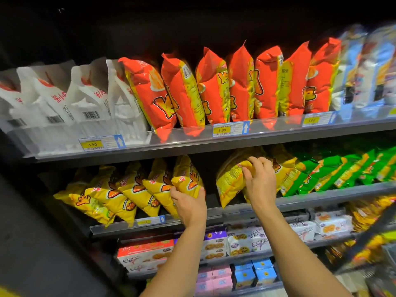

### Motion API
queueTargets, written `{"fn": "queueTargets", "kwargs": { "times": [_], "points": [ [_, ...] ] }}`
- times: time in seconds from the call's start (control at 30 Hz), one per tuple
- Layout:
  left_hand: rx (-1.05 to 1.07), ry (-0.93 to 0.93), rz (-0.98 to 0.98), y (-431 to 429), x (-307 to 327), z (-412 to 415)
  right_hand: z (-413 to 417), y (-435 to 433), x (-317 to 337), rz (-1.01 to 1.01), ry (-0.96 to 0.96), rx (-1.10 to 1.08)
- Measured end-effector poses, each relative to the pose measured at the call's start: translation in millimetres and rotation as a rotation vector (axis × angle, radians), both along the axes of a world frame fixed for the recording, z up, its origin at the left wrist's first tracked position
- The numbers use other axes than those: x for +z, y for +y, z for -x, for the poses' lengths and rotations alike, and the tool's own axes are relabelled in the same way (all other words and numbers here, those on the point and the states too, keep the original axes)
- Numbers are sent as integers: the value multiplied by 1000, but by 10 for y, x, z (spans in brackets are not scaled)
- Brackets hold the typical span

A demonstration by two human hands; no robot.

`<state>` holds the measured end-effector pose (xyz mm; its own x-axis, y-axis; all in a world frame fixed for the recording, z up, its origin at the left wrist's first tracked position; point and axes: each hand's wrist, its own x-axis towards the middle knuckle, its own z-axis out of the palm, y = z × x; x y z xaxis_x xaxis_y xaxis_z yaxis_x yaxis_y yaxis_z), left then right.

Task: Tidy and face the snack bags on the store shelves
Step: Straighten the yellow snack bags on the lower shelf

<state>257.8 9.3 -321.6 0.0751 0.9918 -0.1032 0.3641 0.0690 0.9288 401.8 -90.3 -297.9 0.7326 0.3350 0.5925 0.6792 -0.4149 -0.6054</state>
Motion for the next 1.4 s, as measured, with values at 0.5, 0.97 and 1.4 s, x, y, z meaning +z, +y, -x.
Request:
{"fn": "queueTargets", "kwargs": {
  "times": [0.5,0.97,1.4],
  "points": [
    [-759,485,-473,-1105,318,310,831,-1072,460,67,291,133],
    [-813,-67,172,-1408,592,742,1079,-1708,163,-298,1125,450],
    [-927,-349,377,-1316,958,1016,1283,-1653,180,-511,1310,419]
  ]
}}
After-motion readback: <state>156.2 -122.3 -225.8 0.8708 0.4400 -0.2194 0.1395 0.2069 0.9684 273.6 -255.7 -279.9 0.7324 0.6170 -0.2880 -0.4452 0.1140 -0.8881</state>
